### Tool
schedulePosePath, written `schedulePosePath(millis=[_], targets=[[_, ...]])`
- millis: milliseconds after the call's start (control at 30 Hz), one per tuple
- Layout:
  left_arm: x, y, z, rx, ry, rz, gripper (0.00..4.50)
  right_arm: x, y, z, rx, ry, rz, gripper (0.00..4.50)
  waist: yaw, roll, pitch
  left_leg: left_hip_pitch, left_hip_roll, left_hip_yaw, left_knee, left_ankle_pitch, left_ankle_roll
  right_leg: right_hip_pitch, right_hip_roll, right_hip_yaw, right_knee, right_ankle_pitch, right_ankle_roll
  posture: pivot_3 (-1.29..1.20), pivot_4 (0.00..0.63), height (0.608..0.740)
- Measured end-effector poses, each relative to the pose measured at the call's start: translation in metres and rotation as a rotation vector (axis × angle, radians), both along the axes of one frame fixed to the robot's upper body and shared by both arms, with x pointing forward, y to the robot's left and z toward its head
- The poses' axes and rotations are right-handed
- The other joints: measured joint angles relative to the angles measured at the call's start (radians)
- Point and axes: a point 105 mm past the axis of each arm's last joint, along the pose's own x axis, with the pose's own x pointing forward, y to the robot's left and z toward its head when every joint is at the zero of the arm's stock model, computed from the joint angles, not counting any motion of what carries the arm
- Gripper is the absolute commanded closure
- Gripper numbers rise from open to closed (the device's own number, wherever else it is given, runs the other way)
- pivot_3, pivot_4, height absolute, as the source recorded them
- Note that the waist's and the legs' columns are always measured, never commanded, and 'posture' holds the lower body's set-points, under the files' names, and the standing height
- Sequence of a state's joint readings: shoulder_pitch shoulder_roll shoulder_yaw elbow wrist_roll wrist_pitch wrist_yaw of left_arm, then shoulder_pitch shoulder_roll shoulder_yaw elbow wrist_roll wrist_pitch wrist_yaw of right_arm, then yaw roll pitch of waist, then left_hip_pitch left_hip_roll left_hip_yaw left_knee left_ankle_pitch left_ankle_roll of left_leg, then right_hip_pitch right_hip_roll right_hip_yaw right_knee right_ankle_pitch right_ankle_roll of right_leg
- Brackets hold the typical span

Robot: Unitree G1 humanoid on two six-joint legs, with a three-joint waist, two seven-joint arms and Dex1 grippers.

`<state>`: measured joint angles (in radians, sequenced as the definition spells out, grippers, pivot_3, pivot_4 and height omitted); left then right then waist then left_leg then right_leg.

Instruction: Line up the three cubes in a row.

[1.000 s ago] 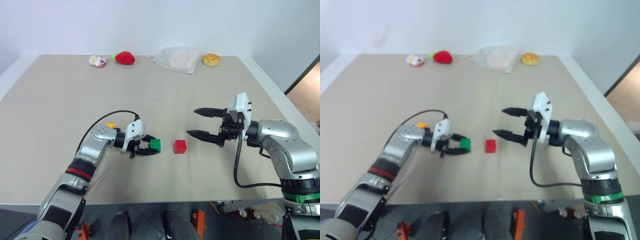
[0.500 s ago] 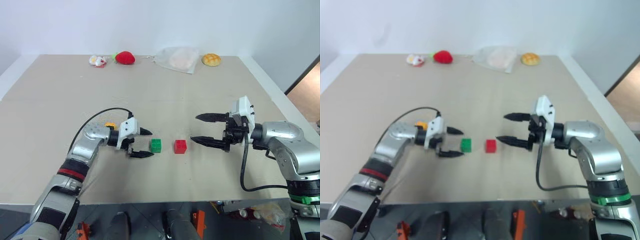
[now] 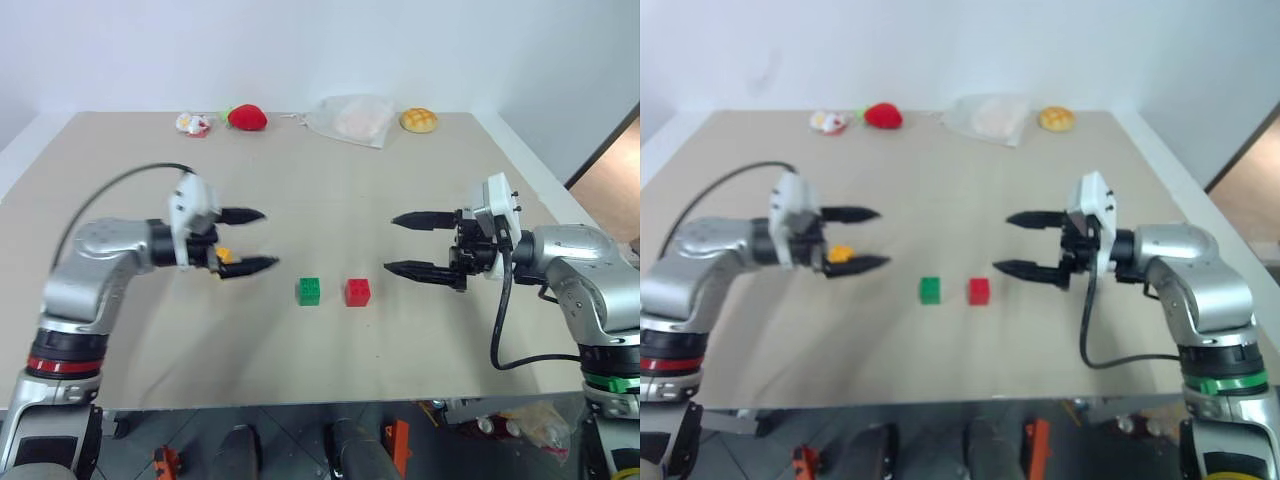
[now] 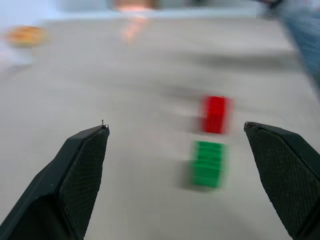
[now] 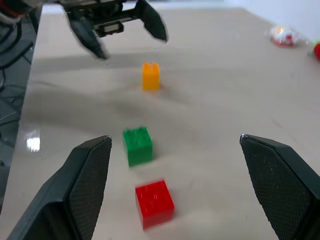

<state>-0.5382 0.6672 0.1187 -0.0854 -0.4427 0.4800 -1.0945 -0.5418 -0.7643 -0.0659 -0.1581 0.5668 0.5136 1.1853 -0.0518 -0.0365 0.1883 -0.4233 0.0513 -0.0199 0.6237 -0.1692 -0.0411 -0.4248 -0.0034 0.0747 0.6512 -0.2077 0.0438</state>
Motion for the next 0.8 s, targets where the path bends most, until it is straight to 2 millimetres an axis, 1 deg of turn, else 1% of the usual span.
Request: schedulePosePath(millis=[100,167,300,400,533,700,800], targets=[[0.005,0.029,-0.004,-0.034,0.001,0.161,0.02,-0.004,0.013,-0.004,0.007,0.009,0.047,0.21,0.003,0.000,0.000,0.000,0.000,0.000,-0.001,0.000,0.000,0.000,0.000,0.000,0.000,0.000,0.000,0.00,0.150,0.739],[0.004,0.046,-0.018,-0.043,0.025,0.255,0.02,-0.007,0.025,-0.009,0.004,0.022,0.088,0.21,0.003,0.000,0.000,-0.001,0.000,0.000,-0.001,0.000,0.000,-0.001,0.000,0.000,0.000,-0.001,-0.001,0.00,0.150,0.739],[0.000,0.058,-0.040,-0.034,0.067,0.328,0.02,-0.010,0.034,-0.011,0.008,0.023,0.117,0.21,0.008,0.000,0.000,-0.001,0.000,0.000,-0.001,0.000,0.000,-0.001,-0.001,0.000,0.000,-0.001,-0.001,0.00,0.150,0.739],[-0.005,0.061,-0.058,-0.036,0.106,0.370,0.02,-0.012,0.041,-0.014,-0.010,0.006,0.130,0.21,0.007,0.000,0.000,-0.001,0.000,0.001,0.000,0.000,0.000,-0.001,-0.001,0.000,0.000,-0.001,-0.001,0.00,0.150,0.739],[-0.005,0.056,-0.080,-0.034,0.127,0.425,0.02,-0.014,0.052,-0.016,-0.006,-0.015,0.143,0.21,0.008,0.000,0.000,-0.001,0.000,0.000,0.000,0.000,0.000,-0.001,-0.001,0.000,0.000,0.000,-0.001,0.00,0.150,0.739],[0.002,0.054,-0.085,-0.056,0.099,0.508,0.02,-0.015,0.062,-0.019,0.004,-0.015,0.152,0.21,0.007,-0.001,0.000,-0.001,0.000,0.001,0.000,0.000,0.000,-0.001,-0.001,0.000,0.000,0.000,-0.001,0.00,0.150,0.739],[0.005,0.054,-0.085,-0.072,0.093,0.538,0.02,-0.016,0.063,-0.018,0.004,-0.020,0.155,0.21,0.007,-0.001,0.000,-0.001,0.000,0.001,0.000,0.000,0.000,-0.001,-0.001,0.000,0.000,0.000,-0.001,0.00,0.150,0.739]])
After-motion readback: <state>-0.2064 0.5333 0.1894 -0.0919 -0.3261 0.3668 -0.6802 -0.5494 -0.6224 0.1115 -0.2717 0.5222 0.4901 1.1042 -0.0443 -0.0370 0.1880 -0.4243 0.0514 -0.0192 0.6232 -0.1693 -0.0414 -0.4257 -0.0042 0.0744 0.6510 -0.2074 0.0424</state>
